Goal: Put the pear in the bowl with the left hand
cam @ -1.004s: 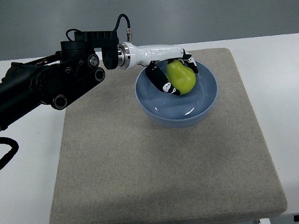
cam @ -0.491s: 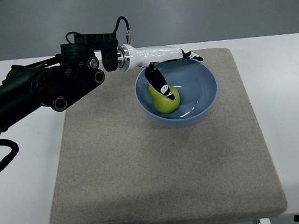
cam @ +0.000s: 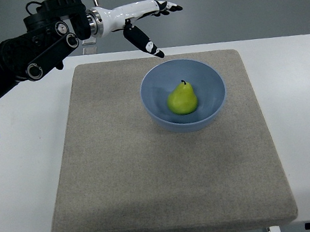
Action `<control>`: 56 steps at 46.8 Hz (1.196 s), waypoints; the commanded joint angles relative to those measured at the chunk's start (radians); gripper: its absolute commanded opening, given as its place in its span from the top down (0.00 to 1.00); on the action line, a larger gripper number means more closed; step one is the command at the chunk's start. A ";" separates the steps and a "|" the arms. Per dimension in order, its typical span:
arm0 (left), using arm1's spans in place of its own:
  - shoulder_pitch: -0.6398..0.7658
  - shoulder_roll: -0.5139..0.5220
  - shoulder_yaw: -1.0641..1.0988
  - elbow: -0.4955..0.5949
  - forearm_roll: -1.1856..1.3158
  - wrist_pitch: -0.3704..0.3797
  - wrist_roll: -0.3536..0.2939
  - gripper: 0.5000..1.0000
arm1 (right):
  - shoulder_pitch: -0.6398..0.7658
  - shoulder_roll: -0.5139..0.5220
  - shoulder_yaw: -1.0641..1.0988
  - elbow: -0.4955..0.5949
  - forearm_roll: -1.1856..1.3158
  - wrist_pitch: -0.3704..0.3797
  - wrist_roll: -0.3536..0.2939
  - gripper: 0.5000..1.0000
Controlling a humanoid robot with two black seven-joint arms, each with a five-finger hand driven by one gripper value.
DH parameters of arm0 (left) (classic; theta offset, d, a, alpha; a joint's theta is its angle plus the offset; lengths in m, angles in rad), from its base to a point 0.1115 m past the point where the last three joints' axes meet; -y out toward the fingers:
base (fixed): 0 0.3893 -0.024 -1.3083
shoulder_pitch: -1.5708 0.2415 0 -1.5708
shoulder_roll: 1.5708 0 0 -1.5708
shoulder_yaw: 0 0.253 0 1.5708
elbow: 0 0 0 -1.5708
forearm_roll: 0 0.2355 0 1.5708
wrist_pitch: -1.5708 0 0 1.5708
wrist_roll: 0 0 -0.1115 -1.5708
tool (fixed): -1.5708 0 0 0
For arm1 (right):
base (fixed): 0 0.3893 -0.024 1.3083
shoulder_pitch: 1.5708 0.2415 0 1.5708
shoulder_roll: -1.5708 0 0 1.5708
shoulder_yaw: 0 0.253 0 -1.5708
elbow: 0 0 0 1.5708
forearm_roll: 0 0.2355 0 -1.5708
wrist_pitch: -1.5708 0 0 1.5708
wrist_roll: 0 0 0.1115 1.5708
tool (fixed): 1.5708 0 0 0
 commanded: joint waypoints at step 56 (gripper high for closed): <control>0.168 0.048 -0.005 0.291 -1.111 0.222 -0.004 0.02 | 0.001 0.000 0.000 0.000 0.000 0.000 0.000 0.15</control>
